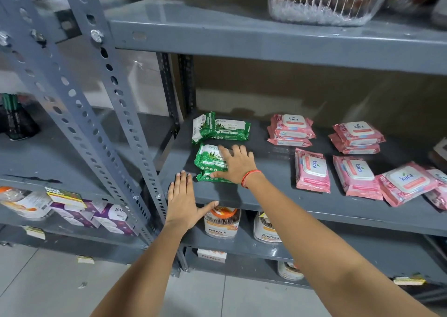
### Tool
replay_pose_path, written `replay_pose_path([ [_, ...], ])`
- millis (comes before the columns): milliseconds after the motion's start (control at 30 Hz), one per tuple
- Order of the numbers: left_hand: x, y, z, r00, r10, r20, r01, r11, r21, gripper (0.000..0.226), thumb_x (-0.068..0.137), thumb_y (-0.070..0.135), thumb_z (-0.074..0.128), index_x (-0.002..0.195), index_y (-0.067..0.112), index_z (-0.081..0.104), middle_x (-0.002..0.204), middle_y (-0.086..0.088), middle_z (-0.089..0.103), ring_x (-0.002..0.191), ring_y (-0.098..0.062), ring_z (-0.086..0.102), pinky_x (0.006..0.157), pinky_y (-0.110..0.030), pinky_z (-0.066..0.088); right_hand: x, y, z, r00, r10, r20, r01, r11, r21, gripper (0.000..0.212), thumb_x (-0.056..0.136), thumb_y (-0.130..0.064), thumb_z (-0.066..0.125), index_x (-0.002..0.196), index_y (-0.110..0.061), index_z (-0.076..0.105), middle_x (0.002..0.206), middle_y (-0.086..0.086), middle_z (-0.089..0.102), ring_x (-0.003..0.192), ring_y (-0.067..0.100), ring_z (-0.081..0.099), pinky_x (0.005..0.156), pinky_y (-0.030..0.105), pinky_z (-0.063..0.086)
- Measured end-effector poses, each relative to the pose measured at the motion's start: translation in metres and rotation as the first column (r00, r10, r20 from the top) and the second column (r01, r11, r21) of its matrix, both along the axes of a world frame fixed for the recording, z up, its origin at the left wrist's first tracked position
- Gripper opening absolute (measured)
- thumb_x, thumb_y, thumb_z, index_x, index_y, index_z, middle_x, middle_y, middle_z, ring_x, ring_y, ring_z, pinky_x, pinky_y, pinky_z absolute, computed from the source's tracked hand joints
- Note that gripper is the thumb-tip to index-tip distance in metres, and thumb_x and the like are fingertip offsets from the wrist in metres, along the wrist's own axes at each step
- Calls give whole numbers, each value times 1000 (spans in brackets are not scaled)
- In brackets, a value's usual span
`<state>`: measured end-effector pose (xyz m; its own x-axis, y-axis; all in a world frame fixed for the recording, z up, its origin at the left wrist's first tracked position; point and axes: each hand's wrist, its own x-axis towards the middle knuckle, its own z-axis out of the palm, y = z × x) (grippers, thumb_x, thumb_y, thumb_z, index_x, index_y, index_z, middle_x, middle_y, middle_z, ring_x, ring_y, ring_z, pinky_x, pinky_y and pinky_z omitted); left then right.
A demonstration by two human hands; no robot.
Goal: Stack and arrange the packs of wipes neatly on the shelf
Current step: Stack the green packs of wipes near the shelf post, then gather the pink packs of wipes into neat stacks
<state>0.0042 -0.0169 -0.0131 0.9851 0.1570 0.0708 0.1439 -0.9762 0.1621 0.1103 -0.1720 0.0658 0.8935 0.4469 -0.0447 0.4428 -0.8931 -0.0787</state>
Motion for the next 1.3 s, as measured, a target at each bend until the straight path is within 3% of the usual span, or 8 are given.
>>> replay_pose_path([
  [100, -1, 0, 0, 1000, -3, 20, 3, 1000, -11, 126, 60, 93, 10, 148, 3, 2, 158, -17, 3, 146, -26, -2, 115, -40, -4, 2, -15, -3, 997, 22, -79, -18, 999, 48, 103, 72, -66, 63, 150, -32, 6, 154, 15, 17, 141, 35, 15, 113, 58, 14],
  [233, -2, 0, 0, 1000, -5, 26, 6, 1000, -23, 124, 61, 92, 10, 148, 3, 5, 158, -16, 4, 146, -26, -2, 116, -40, -4, 6, -29, -5, 974, 128, -186, -88, 973, 211, 92, 82, -44, 68, 151, -30, 8, 152, 17, 17, 141, 36, 14, 113, 53, 26],
  [433, -2, -1, 2, 1000, -5, 26, 5, 1000, -19, 124, 62, 92, 13, 148, 2, 8, 158, -17, 5, 146, -27, -1, 116, -41, -3, 10, -34, -6, 966, 178, -189, -128, 960, 250, 95, 79, -38, 72, 150, -31, 9, 155, 16, 13, 144, 36, 10, 114, 53, 24],
  [600, -2, -1, 2, 1000, -3, 24, 4, 1000, -27, 123, 64, 92, 20, 147, 2, 9, 158, -17, 5, 146, -27, 0, 116, -41, -2, 0, -39, -19, 966, 52, -252, 81, 867, 491, 111, 68, -39, 82, 150, -32, 8, 158, 14, 6, 147, 30, 4, 117, 49, 22],
  [833, -1, -1, 2, 1000, -7, 23, 7, 1000, -23, 119, 68, 88, 25, 147, 2, 8, 158, -17, 5, 146, -27, -1, 116, -42, -2, 1, -30, -20, 974, 38, -224, 61, 906, 418, 100, 74, -25, 80, 149, -29, 14, 156, 18, 11, 144, 36, 15, 115, 49, 26],
  [1000, -4, -1, 0, 1000, 5, 23, -4, 1000, -21, 120, 69, 89, 19, 147, 0, 2, 158, -17, 0, 146, -27, -7, 117, -43, -2, -3, -22, -18, 974, 36, -224, 60, 912, 406, 101, 74, -25, 79, 150, -27, 13, 155, 19, 11, 143, 37, 15, 114, 49, 27],
  [1133, -22, -16, -8, 989, 6, 147, 8, 996, -89, 113, 73, 84, 18, 146, 1, -5, 157, -16, -8, 145, -26, -11, 118, -44, -3, -4, -41, -15, 971, 70, -227, 30, 913, 407, 111, 69, -35, 82, 150, -30, 6, 156, 15, 8, 145, 34, 13, 114, 48, 28],
  [1300, -30, -62, -6, 949, -237, 207, 245, 969, -12, 96, 86, 70, 29, 148, 3, 1, 157, -17, -3, 146, -26, -5, 117, -44, 0, 0, -100, 5, 987, 0, -160, 84, 851, 518, 105, 69, -53, 75, 150, -24, 14, 153, 13, 25, 140, 32, 27, 113, 48, 30],
])
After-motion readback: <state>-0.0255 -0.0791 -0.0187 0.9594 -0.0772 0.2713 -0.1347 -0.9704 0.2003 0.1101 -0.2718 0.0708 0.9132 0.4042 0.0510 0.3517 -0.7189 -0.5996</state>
